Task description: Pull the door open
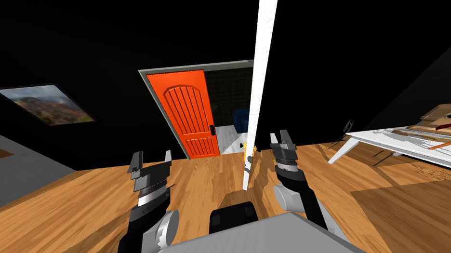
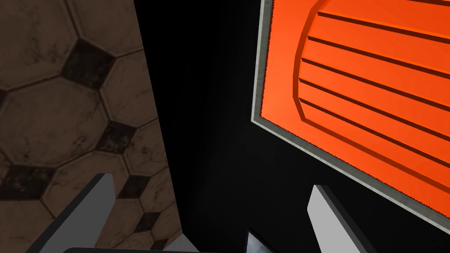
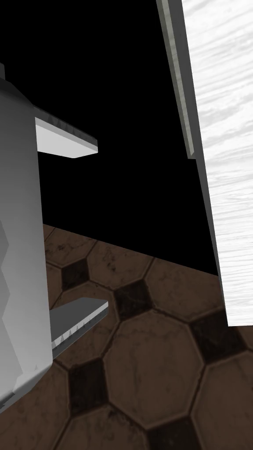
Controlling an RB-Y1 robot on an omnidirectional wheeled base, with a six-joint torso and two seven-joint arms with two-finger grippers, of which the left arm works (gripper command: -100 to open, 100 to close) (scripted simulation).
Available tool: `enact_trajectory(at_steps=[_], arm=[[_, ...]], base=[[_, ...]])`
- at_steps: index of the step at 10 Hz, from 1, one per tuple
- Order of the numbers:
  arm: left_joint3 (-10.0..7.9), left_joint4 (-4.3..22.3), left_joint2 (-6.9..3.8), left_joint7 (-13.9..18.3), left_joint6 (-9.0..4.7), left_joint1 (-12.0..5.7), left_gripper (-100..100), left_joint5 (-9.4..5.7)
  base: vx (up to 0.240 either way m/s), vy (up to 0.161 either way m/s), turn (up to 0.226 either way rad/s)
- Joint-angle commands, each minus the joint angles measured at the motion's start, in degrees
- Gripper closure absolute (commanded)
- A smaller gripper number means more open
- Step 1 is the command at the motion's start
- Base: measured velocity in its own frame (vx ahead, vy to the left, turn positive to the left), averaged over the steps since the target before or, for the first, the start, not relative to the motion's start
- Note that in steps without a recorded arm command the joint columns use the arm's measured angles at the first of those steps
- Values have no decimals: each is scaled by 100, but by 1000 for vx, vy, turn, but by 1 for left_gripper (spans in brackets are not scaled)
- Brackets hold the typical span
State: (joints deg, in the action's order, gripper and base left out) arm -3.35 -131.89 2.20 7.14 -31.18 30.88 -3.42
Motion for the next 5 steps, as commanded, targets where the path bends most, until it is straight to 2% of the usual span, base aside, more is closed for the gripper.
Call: enact_trajectory(at_steps=[1, 5], arm=[[-44, 185, -39, -51, -6, -112, -100, -27], [-176, 738, -139, -202, -22, -447, -100, -107]], base=[[29, 15, -72], [60, 26, -75]])
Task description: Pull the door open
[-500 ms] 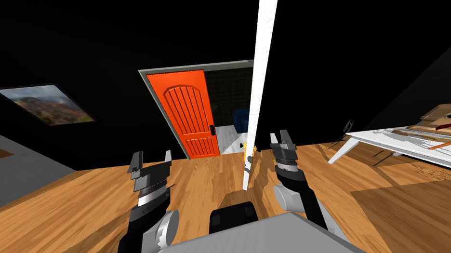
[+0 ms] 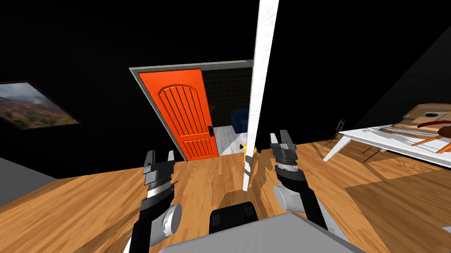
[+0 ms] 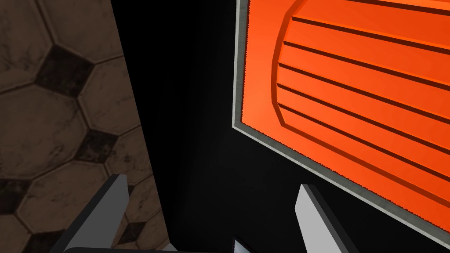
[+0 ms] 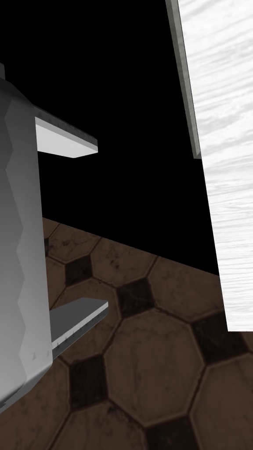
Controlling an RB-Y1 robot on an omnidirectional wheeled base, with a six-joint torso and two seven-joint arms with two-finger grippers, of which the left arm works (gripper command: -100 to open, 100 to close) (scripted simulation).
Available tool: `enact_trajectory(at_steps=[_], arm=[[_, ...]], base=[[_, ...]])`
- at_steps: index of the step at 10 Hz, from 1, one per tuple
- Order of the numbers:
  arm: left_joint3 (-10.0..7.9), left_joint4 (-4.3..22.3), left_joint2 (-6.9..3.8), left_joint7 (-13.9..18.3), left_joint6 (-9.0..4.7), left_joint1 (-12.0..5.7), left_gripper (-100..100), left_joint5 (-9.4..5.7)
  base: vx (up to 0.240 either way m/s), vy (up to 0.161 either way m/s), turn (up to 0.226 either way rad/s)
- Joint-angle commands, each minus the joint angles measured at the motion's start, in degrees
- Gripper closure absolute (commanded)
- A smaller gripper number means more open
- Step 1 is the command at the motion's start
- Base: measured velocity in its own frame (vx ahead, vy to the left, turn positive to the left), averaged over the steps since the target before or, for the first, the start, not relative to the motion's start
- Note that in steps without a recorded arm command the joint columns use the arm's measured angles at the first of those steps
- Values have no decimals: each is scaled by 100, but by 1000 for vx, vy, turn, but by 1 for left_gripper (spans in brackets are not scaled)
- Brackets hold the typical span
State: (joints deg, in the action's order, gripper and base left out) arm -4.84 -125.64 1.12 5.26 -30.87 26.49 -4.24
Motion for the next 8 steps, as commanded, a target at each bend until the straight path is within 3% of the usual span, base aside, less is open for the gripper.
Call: enact_trajectory(at_steps=[1, 4, 5, 7, 8], arm=[[-71, 286, -61, -63, -58, -116, -100, -52], [-221, 879, -157, -235, -77, -497, -100, -143], [-221, 921, -157, -235, -77, -497, -100, -143], [-337, 1305, -223, -368, -91, -792, -100, -214], [-337, 1407, -223, -368, -91, -792, -100, -214]], base=[[72, 29, -108], [76, 50, -119], [52, 29, 15], [60, 27, -112], [54, 39, -51]])
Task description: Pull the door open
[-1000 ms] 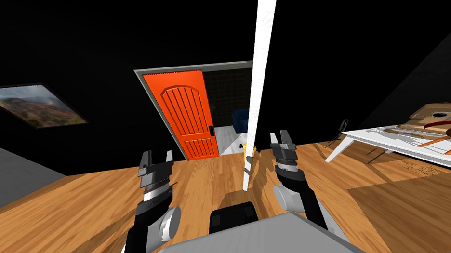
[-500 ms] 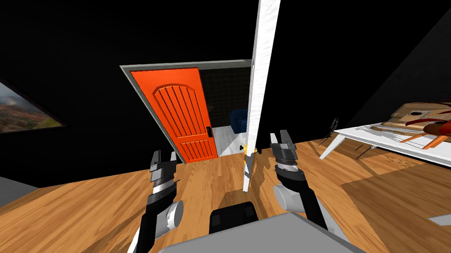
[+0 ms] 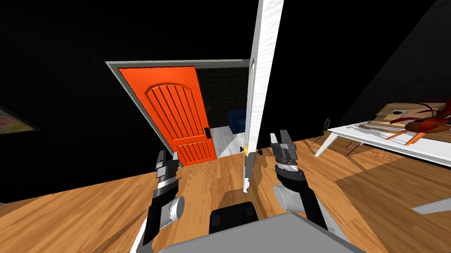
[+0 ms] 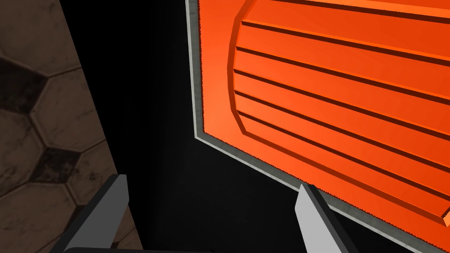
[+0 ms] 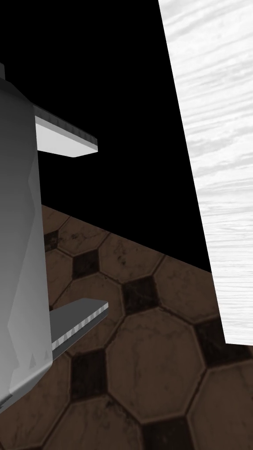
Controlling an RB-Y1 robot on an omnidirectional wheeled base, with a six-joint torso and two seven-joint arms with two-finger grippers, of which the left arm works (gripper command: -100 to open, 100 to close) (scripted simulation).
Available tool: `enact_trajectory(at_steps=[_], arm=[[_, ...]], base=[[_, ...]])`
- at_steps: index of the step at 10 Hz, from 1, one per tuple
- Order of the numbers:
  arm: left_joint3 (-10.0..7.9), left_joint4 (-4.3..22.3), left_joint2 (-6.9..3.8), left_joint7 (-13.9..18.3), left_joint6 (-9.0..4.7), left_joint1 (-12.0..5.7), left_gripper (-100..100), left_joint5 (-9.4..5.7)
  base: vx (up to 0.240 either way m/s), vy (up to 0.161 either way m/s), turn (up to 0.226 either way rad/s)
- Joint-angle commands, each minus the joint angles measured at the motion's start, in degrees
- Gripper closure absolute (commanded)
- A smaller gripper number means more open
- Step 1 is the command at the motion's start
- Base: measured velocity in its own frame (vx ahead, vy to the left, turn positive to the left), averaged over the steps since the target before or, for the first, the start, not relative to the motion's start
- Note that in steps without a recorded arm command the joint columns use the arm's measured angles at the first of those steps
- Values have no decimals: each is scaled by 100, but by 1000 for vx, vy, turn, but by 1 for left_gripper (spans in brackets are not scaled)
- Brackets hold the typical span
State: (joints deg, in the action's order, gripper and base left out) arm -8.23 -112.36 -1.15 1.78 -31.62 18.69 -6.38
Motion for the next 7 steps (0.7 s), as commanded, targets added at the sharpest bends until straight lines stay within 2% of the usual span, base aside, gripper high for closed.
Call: enact_trajectory(at_steps=[1, 2, 4, 5, 6, 7], arm=[[-61, 286, -30, -91, -25, -170, -100, -39], [-61, 341, -30, -91, -25, -170, -100, -39], [-192, 765, -96, -242, -41, -503, -100, -119], [-192, 892, -96, -242, -41, -503, -100, -119], [-261, 1100, -128, -321, -50, -678, -100, -161], [-261, 1181, -128, -321, -50, -678, -100, -161]], base=[[50, 36, -87], [40, 29, -44], [54, 44, -122], [61, 50, -60], [53, 31, -86], [42, 28, -49]])
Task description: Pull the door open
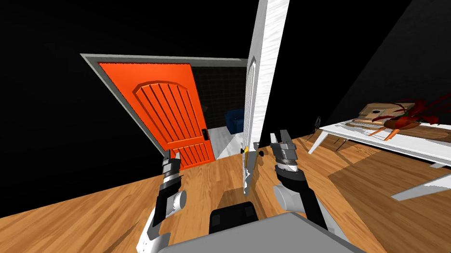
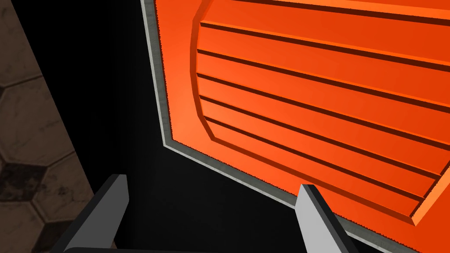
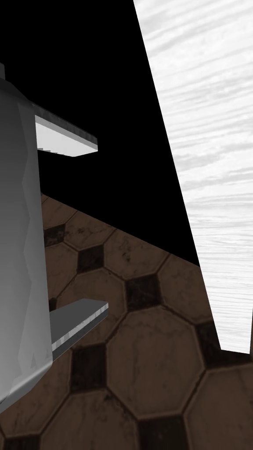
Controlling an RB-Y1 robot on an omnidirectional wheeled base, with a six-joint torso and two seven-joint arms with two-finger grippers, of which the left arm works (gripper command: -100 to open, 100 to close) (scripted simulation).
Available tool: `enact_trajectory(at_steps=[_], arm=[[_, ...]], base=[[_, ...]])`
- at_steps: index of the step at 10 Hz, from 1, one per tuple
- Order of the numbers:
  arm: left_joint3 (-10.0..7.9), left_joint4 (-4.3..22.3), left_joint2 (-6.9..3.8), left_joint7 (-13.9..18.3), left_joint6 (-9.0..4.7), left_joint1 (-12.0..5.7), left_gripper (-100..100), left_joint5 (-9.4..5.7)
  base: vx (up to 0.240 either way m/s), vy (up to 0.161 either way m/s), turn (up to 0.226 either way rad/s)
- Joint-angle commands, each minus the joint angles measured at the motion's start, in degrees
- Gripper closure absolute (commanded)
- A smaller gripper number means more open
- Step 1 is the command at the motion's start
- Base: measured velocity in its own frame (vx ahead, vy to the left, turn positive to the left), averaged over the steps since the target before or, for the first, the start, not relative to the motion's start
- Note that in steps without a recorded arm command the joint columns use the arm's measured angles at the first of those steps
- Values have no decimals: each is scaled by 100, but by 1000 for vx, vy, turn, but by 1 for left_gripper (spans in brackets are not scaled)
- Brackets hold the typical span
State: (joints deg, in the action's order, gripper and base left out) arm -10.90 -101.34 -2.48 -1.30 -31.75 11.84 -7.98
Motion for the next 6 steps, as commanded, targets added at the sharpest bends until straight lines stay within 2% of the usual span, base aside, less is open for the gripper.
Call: enact_trajectory(at_steps=[1, 2, 3, 4, 5, 6], arm=[[-63, 286, -27, -91, -45, -168, -100, -43], [-63, 367, -27, -91, -45, -168, -100, -43], [-137, 582, -57, -175, -54, -354, -100, -87], [-137, 675, -57, -175, -54, -354, -100, -87], [-210, 855, -87, -259, -63, -540, -100, -132], [-210, 982, -87, -259, -63, -540, -100, -132]], base=[[42, 40, -110], [38, 37, -58], [43, 35, -84], [38, 38, -63], [50, 40, -123], [42, 34, -55]])
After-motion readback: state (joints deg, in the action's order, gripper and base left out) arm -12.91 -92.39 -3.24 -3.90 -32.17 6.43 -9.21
